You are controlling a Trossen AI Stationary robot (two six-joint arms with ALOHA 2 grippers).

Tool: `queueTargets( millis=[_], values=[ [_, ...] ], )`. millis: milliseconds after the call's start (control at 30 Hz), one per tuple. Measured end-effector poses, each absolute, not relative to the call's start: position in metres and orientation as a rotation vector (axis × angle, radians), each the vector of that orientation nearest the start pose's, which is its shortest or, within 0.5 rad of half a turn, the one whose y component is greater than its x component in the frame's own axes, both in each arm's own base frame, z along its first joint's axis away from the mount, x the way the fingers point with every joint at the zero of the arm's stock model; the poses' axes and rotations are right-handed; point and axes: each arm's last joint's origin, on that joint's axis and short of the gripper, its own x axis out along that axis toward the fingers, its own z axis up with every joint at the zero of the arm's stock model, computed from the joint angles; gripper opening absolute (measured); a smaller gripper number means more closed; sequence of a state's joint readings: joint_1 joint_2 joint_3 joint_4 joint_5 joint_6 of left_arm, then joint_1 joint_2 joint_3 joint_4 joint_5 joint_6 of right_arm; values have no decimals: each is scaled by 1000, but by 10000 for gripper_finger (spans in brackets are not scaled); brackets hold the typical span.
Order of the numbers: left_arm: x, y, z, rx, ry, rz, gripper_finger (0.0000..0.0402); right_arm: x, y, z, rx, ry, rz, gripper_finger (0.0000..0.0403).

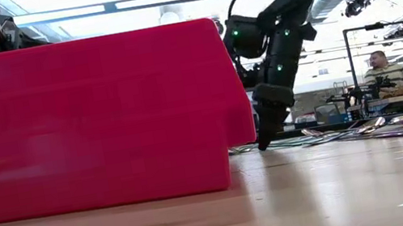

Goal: Sort silverware
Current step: Put the purple fork into the top red bin

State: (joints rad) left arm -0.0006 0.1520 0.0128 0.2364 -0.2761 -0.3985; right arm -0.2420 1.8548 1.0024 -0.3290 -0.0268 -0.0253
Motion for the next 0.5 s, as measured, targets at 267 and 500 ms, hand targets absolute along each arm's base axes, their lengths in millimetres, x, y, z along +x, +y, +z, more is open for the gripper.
queueTargets(
  millis=[267,500],
  values=[
    [105,8,178,-410,-151,253,0,329,-81,117,169,1187,-219,9],
    [105,8,178,-410,-149,251,0,324,-88,138,229,1180,-296,2]
  ],
)
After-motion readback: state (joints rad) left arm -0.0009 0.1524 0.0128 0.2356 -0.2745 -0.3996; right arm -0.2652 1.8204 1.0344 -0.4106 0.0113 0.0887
